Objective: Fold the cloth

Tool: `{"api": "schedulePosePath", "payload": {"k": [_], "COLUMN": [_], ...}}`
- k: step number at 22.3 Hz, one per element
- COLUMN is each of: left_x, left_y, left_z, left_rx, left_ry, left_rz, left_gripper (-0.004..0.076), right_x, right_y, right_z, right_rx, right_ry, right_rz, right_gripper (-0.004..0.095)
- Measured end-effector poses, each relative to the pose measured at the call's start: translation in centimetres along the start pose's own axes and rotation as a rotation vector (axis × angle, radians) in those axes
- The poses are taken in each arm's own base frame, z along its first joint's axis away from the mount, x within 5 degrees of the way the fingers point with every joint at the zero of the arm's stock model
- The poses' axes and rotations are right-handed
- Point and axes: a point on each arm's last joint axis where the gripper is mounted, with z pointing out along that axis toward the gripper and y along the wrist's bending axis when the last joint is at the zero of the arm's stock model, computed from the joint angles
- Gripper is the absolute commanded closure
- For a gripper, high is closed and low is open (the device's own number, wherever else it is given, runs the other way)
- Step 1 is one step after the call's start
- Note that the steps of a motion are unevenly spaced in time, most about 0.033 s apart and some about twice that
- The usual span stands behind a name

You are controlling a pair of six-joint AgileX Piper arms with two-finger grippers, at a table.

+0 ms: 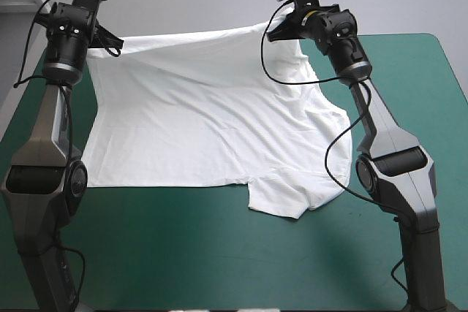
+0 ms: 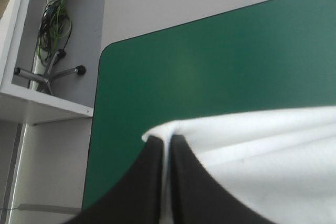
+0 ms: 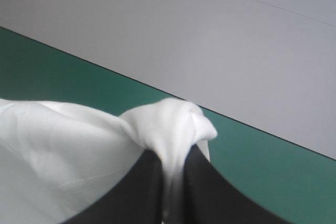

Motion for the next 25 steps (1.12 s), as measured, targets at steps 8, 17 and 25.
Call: {"api": "schedulePosePath", "payload": {"k": [8,17,25], "left_x": [2.3,0.7,-1.0], "left_y": [-1.7,-0.2,2.2], "left_z": [7.2,0.8,-13.4], "left_rx": [0.010,0.083,0.111], "left_ry": [0.113,0.083,-0.138], "left_rz": [-0.060,-0.045,-0.040], "left_gripper": [0.0170,0.0167,0.0167], "right_x": [1.6,-0.2,-0.3], "right_y": [0.5,-1.4,-1.5], "right_z": [1.9,-6.3,-11.5], "right_rx": [-0.038,0.083,0.006], "right_ry": [0.043,0.322,0.378], "right_rz": [0.045,0.004,0.118], "right_gripper": [0.0202,0.0260,0.0260]}}
